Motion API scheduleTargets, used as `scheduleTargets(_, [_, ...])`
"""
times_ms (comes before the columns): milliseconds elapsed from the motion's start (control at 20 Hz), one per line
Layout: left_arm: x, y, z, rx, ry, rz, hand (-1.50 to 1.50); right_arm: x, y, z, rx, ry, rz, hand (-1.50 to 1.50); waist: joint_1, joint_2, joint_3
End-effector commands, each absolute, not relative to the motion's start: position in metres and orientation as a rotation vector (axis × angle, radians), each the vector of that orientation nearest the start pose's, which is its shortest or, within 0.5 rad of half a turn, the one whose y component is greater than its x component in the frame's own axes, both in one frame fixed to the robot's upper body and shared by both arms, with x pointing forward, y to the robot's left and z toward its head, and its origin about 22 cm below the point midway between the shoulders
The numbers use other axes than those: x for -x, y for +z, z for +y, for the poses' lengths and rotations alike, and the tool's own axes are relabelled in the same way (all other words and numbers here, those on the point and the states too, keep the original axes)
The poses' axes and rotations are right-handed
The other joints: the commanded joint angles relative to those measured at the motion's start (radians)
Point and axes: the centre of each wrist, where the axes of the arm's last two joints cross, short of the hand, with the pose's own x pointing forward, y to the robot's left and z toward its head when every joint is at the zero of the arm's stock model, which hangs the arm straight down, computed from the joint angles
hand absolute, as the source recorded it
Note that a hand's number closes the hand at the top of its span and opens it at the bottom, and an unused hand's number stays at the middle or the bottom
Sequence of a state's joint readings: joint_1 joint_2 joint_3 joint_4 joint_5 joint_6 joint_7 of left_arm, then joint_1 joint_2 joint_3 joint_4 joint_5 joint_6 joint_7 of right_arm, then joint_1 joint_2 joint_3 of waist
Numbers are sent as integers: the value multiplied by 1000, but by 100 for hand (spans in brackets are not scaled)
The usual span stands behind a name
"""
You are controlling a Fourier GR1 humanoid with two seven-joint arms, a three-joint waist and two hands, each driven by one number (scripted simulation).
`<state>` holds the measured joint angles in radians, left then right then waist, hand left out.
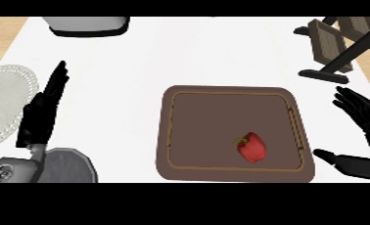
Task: Pick the bell pepper from the tray and place it in the tiered basket
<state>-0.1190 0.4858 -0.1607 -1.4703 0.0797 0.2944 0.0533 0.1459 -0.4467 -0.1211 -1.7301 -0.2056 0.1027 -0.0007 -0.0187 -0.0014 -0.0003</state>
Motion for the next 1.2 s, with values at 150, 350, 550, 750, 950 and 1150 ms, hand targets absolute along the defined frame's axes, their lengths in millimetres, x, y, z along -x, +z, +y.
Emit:
scheduleTargets(150, [-268,30,305,-440,-214,-1528,0,-202,129,-356,288,722,-1400,-150,16,-2,-3])
scheduleTargets(350, [-279,34,306,-457,-231,-1529,0,-212,160,-334,324,843,-1317,-150,19,2,-2])
scheduleTargets(550, [-282,33,299,-424,-227,-1531,0,-221,173,-281,341,791,-1286,-150,28,3,-1])
scheduleTargets(750, [-294,31,279,-418,-231,-1541,0,-228,167,-261,339,806,-1188,-150,20,3,-1])
scheduleTargets(950, [-283,46,293,-443,-238,-1549,0,-232,158,-252,331,868,-1085,-150,24,2,0])
scheduleTargets(1150, [-290,42,299,-428,-231,-1526,0,-246,143,-234,372,885,-1028,-150,23,2,0])
